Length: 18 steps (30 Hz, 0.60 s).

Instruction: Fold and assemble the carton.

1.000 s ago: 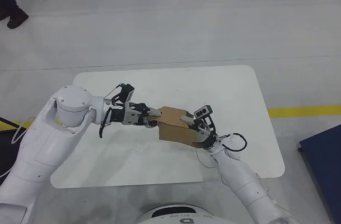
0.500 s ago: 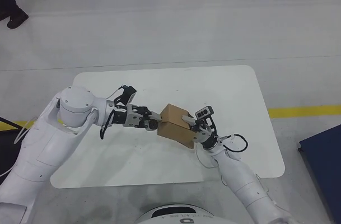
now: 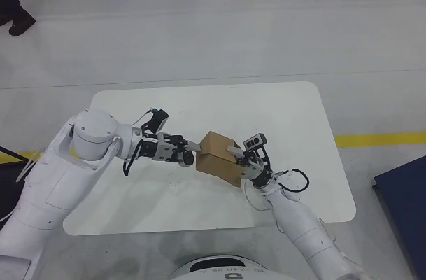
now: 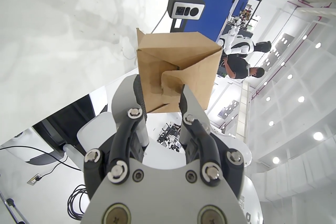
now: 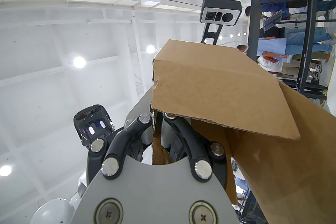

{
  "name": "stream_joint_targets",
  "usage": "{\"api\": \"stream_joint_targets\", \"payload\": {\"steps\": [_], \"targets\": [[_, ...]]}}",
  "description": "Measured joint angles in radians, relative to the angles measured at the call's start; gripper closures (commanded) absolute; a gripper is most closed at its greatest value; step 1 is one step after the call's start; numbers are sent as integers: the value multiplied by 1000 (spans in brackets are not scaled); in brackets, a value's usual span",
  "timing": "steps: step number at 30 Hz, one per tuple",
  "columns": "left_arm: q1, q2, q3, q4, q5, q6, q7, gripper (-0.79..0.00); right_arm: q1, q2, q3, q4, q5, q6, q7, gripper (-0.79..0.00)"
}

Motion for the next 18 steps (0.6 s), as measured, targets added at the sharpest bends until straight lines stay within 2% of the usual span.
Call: {"api": "stream_joint_targets", "payload": {"steps": [18], "targets": [[-25,-10,63,25,-5,-4,25,-379,-9,2,4,-11,-2,5,-2,0]]}}
